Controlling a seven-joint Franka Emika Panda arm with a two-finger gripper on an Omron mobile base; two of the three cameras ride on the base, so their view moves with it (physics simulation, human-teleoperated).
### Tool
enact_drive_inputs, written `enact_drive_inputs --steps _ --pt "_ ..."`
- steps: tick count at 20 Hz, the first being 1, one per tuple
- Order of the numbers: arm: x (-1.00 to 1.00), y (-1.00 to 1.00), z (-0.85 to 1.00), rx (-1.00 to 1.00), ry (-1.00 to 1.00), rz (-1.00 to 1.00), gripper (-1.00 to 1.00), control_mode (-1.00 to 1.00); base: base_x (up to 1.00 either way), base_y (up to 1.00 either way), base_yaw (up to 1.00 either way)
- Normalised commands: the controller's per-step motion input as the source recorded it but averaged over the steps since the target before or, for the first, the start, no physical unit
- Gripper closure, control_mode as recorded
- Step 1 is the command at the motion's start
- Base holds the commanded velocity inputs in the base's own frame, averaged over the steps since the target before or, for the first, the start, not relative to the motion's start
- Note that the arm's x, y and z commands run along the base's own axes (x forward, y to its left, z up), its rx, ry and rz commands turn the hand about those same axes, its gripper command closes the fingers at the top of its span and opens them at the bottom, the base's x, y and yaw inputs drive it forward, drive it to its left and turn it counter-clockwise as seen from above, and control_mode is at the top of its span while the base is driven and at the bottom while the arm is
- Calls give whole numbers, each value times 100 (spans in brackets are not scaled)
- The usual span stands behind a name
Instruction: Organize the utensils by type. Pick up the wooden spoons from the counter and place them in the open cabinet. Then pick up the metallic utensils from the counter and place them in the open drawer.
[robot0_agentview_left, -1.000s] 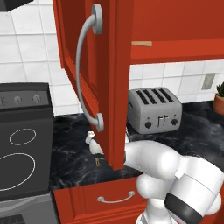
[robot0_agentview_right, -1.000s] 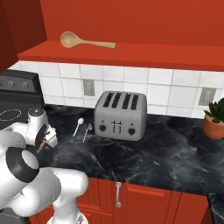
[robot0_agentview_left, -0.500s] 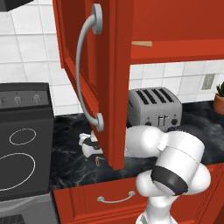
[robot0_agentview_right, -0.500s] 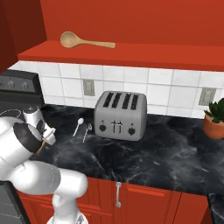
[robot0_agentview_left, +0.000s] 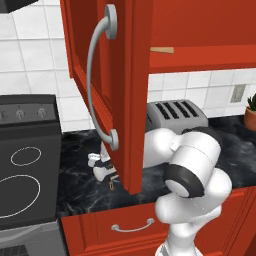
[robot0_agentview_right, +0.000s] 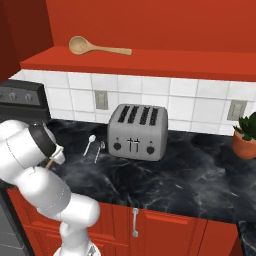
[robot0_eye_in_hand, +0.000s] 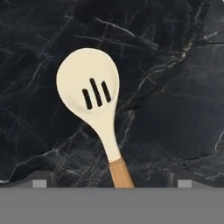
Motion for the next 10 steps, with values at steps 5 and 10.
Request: enact_drive_inputs --steps 5,10 --pt "19 0 -28 -5 4 0 -100 -100 0 0 0" --pt "12 0 -28 -2 9 0 -100 -100 0 0 0"
